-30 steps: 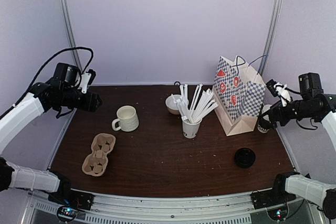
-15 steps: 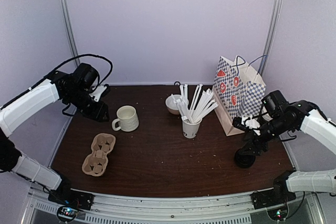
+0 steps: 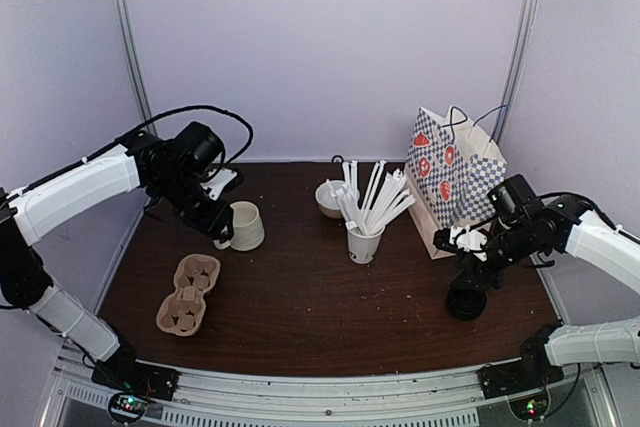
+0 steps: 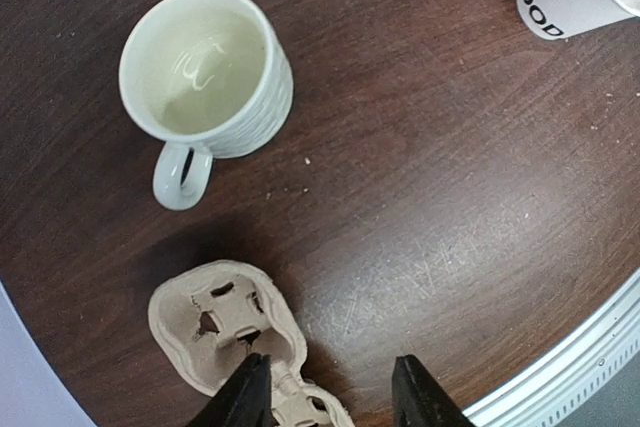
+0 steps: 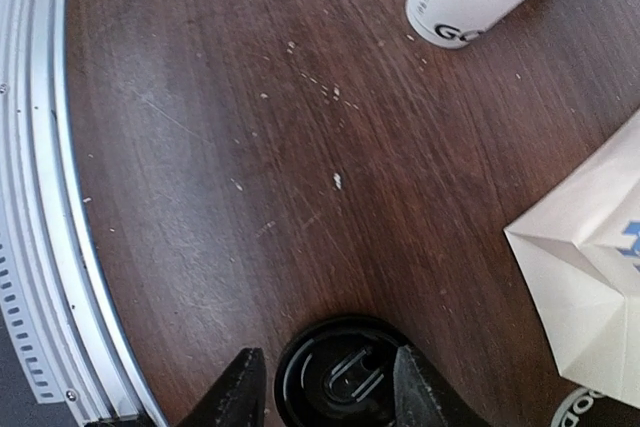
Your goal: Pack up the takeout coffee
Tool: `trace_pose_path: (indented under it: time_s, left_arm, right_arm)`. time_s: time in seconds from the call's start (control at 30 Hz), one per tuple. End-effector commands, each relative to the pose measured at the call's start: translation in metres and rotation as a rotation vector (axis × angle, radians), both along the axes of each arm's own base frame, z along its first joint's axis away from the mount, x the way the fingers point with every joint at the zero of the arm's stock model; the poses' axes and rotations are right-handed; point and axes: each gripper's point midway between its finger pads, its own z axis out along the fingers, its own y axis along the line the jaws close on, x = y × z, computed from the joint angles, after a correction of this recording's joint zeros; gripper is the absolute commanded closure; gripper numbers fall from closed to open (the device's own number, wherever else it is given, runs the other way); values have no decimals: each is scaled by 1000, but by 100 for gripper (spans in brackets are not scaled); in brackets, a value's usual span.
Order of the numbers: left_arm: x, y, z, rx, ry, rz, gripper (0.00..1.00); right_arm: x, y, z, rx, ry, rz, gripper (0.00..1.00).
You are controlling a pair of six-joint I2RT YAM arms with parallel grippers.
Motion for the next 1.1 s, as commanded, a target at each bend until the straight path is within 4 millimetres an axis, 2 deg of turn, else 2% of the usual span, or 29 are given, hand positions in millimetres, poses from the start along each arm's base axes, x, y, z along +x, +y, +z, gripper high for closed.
trace_pose_path:
  time_s: [0.0,0.17,0.33,0.47,0.53,0.67,0.8,0.87,1.07]
  left_arm:
    - [16,-37,24,-114,-136,-118,55]
    - [38,-67,37,-226,-292,-213,54]
    - [44,-77,43,-288,-372,-239,53]
    - [37,-70,37,-284,-383,-243,49]
    - [35,-65,35,-271,-384,-231,44]
    - [29,-60,42,-276,-384,-221,40]
    - [27,-57,52,-292,-413,-209,37]
    - [27,-54,57,-291,-429,-200,37]
    - [26,-49,63,-289,-453,-188,36]
  right_arm:
    - [12,-35,6,-182,-111,-65,57]
    - [9,-65,8,-160,-54,-189,57]
    - [15,-108,8,-177,-31,-339,57]
    - [42,-144,27,-142,-20,-485,58]
    - [61,-161,39,-119,-9,-553,58]
    - [93,-187,50,-95,30,-614,57]
    - [115,-204,49,-139,33,-627,44]
    - [121,-208,48,-154,38,-618,41]
    - [134,-212,35,-172,87,-575,42]
